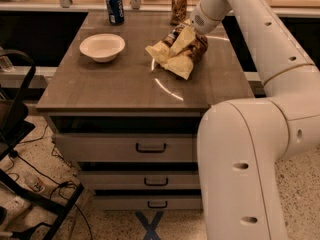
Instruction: Place brown chip bag into paper bowl
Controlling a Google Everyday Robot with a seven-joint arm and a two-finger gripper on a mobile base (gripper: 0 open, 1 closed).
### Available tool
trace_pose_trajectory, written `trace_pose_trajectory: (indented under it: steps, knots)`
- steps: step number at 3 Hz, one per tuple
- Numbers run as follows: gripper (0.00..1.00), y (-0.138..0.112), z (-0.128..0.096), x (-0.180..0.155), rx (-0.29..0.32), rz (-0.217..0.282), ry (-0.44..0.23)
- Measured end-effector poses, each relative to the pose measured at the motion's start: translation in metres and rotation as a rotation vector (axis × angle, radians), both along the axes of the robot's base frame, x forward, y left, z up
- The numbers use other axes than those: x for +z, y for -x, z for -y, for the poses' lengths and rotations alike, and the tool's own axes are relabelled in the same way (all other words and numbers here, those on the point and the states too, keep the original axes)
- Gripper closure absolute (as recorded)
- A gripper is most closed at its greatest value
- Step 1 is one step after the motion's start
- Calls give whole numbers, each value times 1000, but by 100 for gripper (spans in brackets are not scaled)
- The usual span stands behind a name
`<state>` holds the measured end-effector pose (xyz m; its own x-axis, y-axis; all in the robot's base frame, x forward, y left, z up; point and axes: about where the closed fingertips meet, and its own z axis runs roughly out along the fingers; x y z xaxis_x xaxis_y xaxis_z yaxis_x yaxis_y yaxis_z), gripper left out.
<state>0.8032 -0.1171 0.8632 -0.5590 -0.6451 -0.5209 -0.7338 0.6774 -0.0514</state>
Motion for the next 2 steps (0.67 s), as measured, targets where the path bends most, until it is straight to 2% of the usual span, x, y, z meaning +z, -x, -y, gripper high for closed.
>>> trace_pose_trajectory:
  steps: [1, 2]
  knots:
    - [100, 0, 0, 0, 0, 0, 0]
    - [100, 0, 0, 0, 0, 0, 0]
